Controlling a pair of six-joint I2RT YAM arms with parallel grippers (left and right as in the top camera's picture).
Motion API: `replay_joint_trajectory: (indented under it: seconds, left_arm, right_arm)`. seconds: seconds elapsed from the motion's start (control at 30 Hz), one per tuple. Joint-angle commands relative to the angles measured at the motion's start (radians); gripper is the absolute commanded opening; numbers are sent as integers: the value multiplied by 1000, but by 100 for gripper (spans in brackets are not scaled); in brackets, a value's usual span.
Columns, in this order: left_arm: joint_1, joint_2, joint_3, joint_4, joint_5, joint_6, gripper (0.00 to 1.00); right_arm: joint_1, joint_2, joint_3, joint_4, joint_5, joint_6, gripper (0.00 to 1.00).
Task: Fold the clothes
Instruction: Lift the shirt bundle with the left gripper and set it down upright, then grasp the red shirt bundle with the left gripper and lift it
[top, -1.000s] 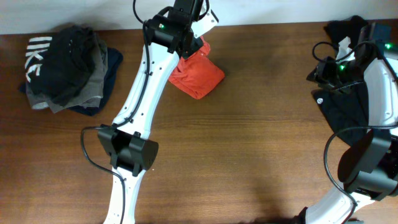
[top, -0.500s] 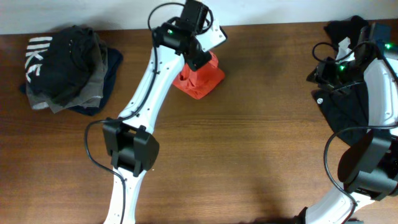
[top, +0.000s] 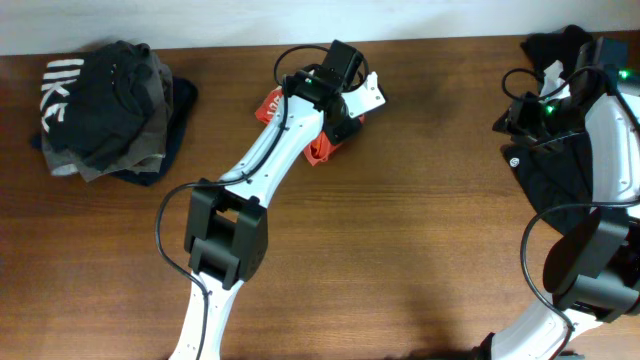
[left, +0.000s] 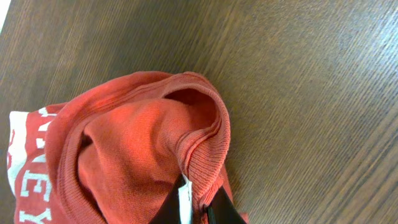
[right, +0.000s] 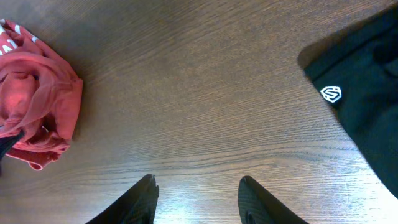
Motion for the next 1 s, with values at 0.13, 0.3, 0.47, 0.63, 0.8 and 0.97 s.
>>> replay_joint_trajectory:
  seconds: [0.13,0.3,0.47,0.63,0.8,0.97]
  left_arm:
    - [-11,79,-5,-9,11,-12,21]
    - [-11,130,-5,-10,-38,-13,43]
    - [-11,153,-5,-2,-72,-4,58]
    - [-11,153,-5,16,-130,-4,61]
    - [-11,170,-5,22,-177,-1,61]
    - [-11,216,-5,54,-231,-2,56]
  right_arm:
    - [-3,-8,8,2,9,-10,47]
    - [-3,-8,8,3,9,-10,47]
    - [-3,-8,8,3,9,-10,47]
    - [-3,-8,8,3,9,-11,47]
    - [-3,-8,8,3,9,-11,47]
    - [-3,-8,8,3,9,-11,47]
